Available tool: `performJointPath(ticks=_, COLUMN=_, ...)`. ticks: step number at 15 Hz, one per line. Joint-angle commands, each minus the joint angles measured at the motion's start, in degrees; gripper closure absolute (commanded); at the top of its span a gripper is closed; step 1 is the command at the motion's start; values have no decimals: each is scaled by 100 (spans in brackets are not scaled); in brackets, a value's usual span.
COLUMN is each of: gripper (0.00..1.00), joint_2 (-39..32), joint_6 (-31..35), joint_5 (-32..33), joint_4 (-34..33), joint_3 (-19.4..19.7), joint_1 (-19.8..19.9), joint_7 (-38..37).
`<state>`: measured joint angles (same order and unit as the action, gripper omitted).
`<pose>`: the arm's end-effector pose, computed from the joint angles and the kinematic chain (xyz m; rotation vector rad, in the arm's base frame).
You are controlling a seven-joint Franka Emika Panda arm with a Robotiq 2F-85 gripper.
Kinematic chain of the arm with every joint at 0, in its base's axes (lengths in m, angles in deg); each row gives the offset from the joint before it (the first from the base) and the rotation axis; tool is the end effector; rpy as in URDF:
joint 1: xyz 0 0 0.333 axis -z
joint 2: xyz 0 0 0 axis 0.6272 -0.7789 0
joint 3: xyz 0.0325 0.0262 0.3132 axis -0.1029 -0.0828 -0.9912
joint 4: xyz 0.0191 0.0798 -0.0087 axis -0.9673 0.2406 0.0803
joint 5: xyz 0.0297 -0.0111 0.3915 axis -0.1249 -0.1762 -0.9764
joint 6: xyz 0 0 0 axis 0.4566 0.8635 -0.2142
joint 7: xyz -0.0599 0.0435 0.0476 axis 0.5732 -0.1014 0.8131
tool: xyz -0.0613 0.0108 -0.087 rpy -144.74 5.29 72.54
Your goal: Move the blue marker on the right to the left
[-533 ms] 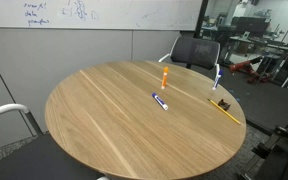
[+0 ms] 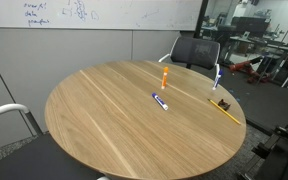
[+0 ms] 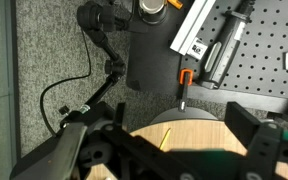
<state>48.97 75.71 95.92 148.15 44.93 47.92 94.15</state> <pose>0.3015 -0.1161 0.4417 2.9063 0.2337 -0.2084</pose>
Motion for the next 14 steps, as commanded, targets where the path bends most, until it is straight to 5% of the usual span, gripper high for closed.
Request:
performJointPath(ticks=1, gripper=0, joint_2=6, joint_6=-32, joint_5=47, joint_4=-12, joint_3=77, joint_1=-93, joint_7=-47)
performJointPath(ticks=7, gripper=0, joint_2=-65, joint_6=24, joint_5=31, joint_4=-45, joint_3=80, joint_1=-112, joint_7=-57)
performJointPath(ticks=14, gripper=0, joint_2=-1854, joint_6=1280, joint_5=-288, joint_4=-924, joint_3=45, joint_1=-304, joint_7=-484)
